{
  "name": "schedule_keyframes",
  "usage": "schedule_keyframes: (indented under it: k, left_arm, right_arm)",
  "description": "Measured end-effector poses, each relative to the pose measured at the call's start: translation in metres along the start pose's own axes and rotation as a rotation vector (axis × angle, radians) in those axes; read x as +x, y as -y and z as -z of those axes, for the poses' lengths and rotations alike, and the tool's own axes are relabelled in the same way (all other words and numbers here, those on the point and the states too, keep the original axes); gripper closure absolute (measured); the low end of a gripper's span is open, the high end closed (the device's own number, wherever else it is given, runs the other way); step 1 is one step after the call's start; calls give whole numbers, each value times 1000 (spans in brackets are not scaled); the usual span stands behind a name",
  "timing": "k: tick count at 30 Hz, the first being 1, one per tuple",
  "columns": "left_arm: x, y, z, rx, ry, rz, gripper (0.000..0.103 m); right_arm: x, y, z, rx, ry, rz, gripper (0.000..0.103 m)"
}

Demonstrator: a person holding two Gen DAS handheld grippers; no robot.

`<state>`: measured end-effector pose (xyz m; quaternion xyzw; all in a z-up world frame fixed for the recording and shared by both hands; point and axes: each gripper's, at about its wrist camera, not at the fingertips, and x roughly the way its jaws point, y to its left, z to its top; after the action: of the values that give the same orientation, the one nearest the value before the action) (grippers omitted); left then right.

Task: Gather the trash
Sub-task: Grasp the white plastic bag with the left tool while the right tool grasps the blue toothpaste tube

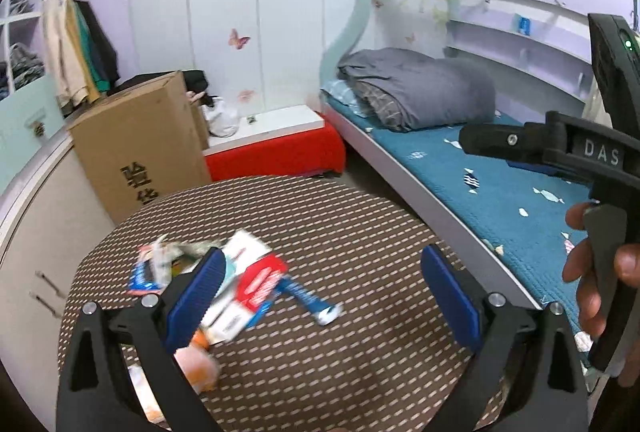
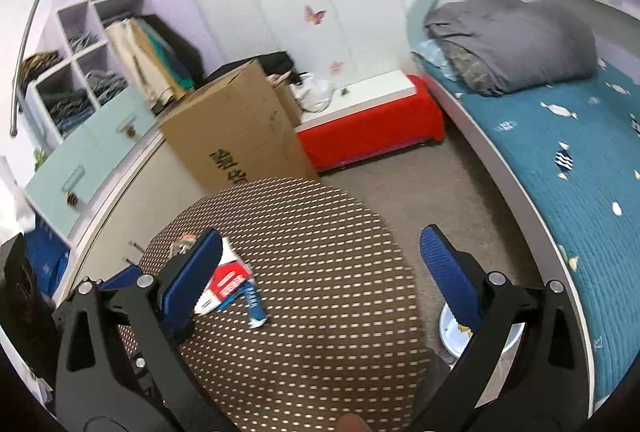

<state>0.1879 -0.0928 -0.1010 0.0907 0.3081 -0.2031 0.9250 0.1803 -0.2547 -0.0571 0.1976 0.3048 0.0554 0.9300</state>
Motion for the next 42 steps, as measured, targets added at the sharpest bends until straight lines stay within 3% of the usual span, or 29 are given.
schedule_keyframes:
  k: [12,23,27,29,31,32,34,42]
  left_arm:
    - [-22,-68,49,28,-13,-70,7]
    - [7,-97,90,114,-135,-94,7]
    - [26,-99,100,140,-192,-89,9]
    - [33,-99,104,134,-222,-67,34]
    - [39,-101,106,123,-245,-84,45]
    - [39,-101,106,122,-245,-90,50]
    - [36,-102,105,95,-243,-71,56]
    - [22,-96,104,-17,-217,-1,63]
  right_arm:
    - [46,-48,23,-135,-106,-30,6]
    - [114,-60,64,-275,-238,7,7]
    - [142,-79,78,-390,-296,22,33]
    - [151,-88,82,-431,-317,20,41]
    - [160,-97,89,-483,-338,19,63]
    - [164,-101,94,-509,-353,17,68]
    - [162,-104,98,-536,-341,14,85]
    - [134,-74,95,-438,-335,-44,90]
